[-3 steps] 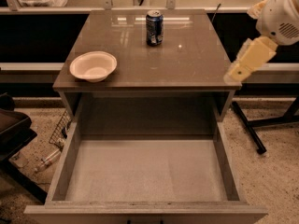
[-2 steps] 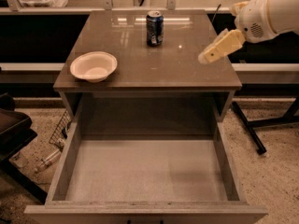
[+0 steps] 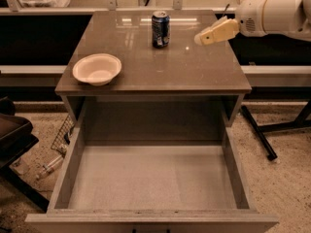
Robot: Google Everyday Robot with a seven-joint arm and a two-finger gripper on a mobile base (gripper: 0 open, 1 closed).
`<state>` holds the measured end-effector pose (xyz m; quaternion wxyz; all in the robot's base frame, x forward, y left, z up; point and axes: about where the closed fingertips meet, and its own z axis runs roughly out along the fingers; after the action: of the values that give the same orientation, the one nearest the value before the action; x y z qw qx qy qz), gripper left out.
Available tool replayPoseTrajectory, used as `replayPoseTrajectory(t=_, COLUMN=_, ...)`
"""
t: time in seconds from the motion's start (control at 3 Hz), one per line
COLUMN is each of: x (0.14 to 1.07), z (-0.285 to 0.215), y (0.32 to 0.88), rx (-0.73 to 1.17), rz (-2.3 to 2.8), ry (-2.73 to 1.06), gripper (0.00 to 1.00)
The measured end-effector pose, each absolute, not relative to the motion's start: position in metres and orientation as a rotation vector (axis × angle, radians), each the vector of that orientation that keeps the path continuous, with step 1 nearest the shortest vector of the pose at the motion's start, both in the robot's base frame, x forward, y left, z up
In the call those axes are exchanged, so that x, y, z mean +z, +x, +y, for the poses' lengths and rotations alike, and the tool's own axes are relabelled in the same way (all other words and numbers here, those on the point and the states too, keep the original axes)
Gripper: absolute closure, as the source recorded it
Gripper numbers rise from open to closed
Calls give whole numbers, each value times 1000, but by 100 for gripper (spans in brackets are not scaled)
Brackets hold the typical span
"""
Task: Place pepsi can into top drawer
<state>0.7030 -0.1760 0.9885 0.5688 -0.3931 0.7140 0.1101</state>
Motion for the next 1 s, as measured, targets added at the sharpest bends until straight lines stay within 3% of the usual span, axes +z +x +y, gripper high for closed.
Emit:
replayPoseTrajectory(t=0.33, x=989, z=-176, y=703, rx=258, rz=1677, ry=-923, gripper=0)
replayPoseTrajectory(t=1.0, x=956, z=-129, y=769, rx=412, rz=1626, ry=-807, gripper=0)
